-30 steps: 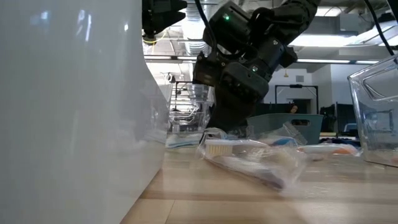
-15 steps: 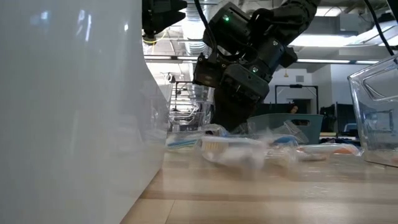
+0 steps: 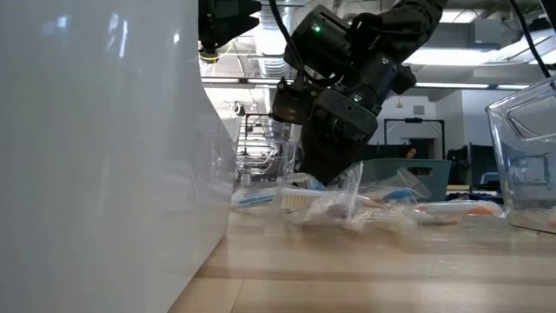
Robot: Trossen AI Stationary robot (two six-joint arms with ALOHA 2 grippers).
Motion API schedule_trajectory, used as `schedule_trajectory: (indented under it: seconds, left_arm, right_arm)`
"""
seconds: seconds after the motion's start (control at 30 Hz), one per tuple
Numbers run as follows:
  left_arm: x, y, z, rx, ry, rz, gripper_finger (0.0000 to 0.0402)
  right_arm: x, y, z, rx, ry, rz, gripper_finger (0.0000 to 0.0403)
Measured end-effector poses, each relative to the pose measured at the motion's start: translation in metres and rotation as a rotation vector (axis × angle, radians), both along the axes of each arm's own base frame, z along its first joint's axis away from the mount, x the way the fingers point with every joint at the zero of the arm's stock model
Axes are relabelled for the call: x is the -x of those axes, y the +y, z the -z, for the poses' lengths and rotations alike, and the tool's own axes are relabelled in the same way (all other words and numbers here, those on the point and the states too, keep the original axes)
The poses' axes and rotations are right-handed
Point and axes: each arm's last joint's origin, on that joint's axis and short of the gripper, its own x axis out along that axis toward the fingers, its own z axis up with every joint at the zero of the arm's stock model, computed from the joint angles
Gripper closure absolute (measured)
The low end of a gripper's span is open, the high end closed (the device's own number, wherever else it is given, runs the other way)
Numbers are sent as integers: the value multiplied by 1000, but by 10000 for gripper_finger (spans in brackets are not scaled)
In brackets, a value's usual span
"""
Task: Pick & Place Toothbrushes
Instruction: Put the blue toothbrush into the white bin
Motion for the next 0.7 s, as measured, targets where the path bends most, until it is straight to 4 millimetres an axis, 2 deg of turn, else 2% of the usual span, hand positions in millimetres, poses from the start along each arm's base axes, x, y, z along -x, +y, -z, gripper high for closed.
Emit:
schedule_trajectory:
  seconds: [0.07,0.27,0.37,0.43,0.7]
  left_arm:
    - [0,0,0,0,0,0,183]
    - [0,0,0,1,0,0,183]
    - [0,0,0,3,0,0,183]
    - [0,0,0,3,0,0,183]
    - [0,0,0,3,0,0,183]
  right_arm:
    - [1,-2,-2,0,0,5,320]
    - [2,-2,-12,4,-21,-5,357]
    - [3,-1,-11,15,-17,-31,358]
    - [3,0,-11,18,-22,-43,342]
    - [3,1,-11,19,-23,-48,238]
